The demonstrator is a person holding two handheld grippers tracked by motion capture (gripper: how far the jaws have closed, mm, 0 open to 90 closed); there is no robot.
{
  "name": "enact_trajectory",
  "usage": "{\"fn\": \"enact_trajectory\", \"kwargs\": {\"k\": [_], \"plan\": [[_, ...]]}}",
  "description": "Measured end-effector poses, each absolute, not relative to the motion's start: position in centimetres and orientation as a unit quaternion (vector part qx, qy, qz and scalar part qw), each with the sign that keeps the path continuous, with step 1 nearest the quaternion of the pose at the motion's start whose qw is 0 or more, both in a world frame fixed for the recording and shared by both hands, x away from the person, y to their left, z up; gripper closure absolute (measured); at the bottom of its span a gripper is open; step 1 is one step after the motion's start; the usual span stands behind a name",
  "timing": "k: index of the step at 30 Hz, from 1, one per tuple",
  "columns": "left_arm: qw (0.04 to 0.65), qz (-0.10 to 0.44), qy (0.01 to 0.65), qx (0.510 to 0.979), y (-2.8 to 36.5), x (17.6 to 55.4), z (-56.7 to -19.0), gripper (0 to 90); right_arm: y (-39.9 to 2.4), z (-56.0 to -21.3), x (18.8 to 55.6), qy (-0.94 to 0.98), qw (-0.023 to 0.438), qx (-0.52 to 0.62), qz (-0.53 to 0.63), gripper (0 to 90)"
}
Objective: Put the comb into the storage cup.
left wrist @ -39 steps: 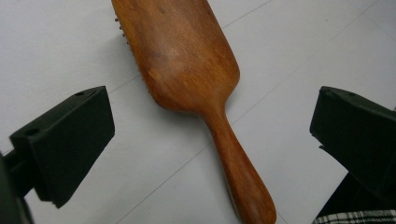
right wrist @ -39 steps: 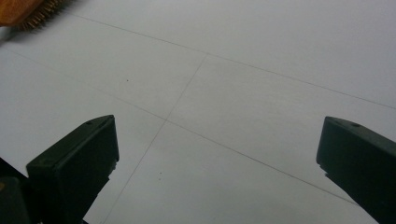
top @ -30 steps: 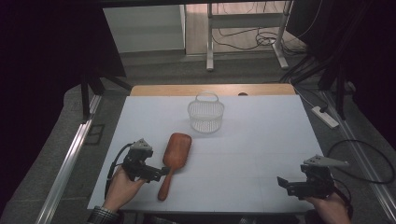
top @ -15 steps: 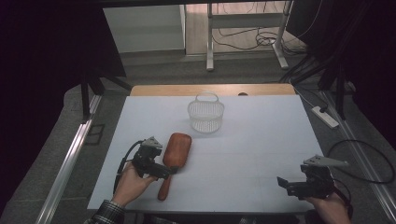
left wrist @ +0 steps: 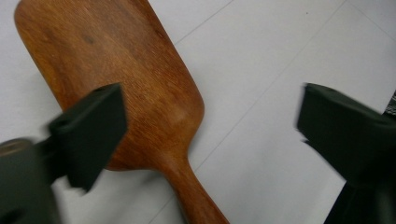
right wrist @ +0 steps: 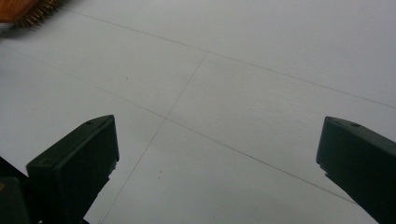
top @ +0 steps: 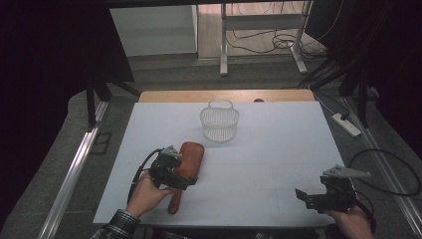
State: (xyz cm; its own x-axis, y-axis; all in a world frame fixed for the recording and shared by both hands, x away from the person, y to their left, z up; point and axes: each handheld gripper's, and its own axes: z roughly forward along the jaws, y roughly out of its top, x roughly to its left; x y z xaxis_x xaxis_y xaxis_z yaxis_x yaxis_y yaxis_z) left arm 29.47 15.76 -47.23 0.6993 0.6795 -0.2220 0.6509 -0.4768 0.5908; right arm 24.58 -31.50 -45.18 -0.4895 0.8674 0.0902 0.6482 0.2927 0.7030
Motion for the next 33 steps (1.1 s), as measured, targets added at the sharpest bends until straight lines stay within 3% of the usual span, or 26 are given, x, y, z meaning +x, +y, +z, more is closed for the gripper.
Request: {"fn": "enact_trajectory", "kwargs": {"k": [10,14,33], "plan": [[0.339,0.004,0.397,0.853,16.3,29.4,-47.0,77.3,-31.5,-45.2,24.6,0.787,0.158,0.481,0.352,0.0],[0.331,0.011,0.389,0.860,16.2,29.2,-47.0,88.4,-31.5,-45.2,24.6,0.787,0.158,0.482,0.351,0.0],[0.278,0.011,0.394,0.876,15.2,28.4,-49.9,88.7,-31.5,-45.2,24.6,0.790,0.157,0.478,0.351,0.0]]}}
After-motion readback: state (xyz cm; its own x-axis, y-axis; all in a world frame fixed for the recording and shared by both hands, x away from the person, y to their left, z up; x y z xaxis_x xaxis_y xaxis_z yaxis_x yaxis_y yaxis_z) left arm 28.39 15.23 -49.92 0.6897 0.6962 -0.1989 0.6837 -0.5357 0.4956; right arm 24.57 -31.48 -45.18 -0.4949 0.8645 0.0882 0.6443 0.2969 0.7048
